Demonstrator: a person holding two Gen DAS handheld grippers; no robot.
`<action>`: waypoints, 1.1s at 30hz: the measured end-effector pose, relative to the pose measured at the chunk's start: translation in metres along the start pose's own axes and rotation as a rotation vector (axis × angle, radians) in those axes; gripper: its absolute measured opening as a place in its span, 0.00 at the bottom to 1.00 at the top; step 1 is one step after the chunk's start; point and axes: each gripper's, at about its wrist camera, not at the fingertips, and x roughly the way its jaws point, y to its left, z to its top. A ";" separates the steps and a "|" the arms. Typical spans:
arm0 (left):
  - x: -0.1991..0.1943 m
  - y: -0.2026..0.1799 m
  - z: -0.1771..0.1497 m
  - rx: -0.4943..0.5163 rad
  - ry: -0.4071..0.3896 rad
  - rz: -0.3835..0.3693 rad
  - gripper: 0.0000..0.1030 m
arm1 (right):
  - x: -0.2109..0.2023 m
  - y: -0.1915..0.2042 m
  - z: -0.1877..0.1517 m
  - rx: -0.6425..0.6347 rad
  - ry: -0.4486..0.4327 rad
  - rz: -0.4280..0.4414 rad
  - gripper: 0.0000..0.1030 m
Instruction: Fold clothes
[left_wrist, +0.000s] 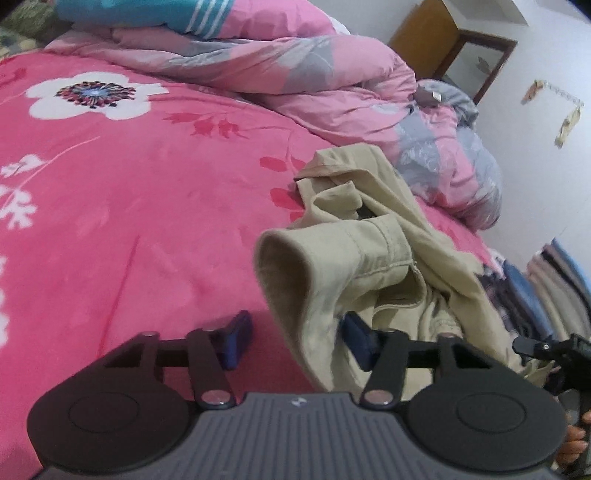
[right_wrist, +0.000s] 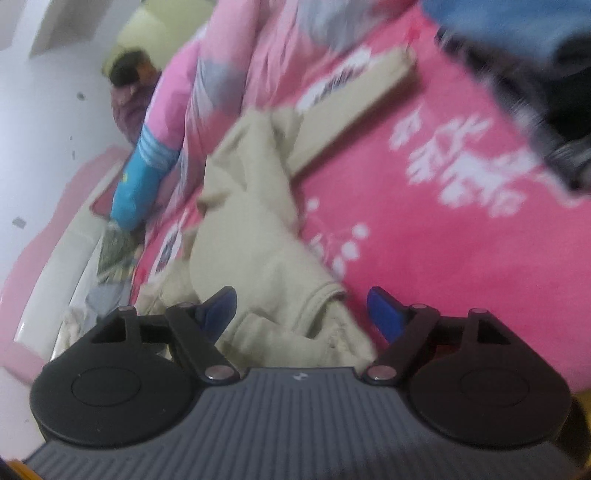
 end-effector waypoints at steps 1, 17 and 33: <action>0.002 -0.002 0.001 0.005 0.000 -0.002 0.40 | 0.007 0.006 0.000 -0.026 0.033 0.000 0.74; -0.010 -0.009 0.065 0.191 -0.127 0.050 0.08 | 0.052 0.093 -0.020 -0.120 0.197 0.072 0.20; -0.021 0.149 0.279 0.272 -0.243 0.448 0.07 | 0.274 0.278 0.007 -0.264 0.358 0.511 0.12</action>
